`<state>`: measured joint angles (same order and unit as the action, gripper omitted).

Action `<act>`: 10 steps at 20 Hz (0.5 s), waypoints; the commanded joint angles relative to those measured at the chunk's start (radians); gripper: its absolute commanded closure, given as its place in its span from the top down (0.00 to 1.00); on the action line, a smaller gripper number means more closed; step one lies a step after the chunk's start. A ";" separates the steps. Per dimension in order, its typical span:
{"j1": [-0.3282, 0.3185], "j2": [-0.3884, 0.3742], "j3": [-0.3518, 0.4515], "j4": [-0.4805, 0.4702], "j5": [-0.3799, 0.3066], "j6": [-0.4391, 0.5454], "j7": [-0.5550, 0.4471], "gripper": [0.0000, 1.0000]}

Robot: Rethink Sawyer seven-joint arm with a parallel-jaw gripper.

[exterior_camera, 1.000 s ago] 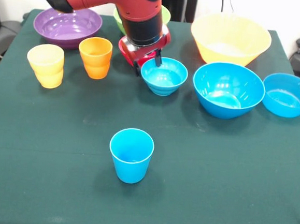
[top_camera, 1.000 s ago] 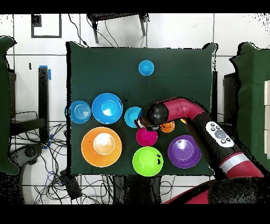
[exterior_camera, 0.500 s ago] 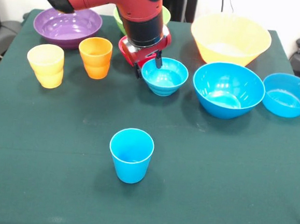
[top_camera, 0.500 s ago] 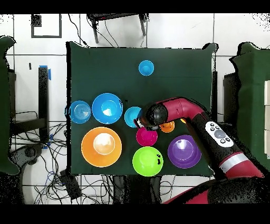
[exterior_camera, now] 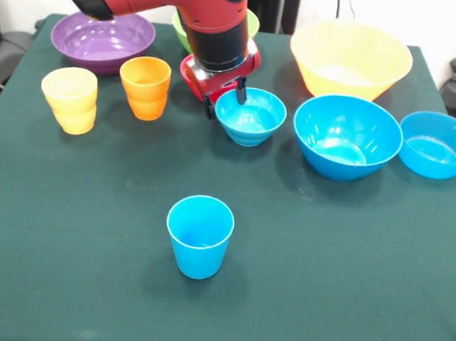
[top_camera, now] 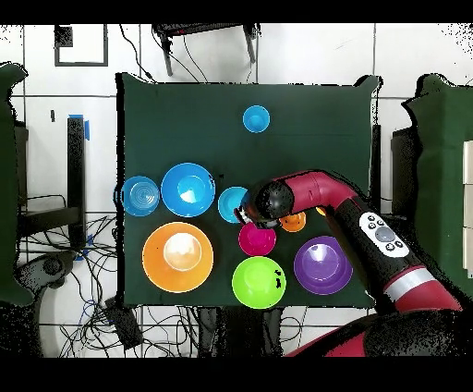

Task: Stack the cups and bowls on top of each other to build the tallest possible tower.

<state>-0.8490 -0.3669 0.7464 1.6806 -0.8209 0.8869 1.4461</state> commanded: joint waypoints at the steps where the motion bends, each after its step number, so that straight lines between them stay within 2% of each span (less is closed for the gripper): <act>1: 0.037 0.019 0.017 -0.046 -0.068 -0.031 -0.245 1.00; 10: 0.041 0.028 0.018 -0.074 -0.072 -0.034 -0.243 1.00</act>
<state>-0.8490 -0.3649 0.7491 1.6803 -0.8249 0.8869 1.4461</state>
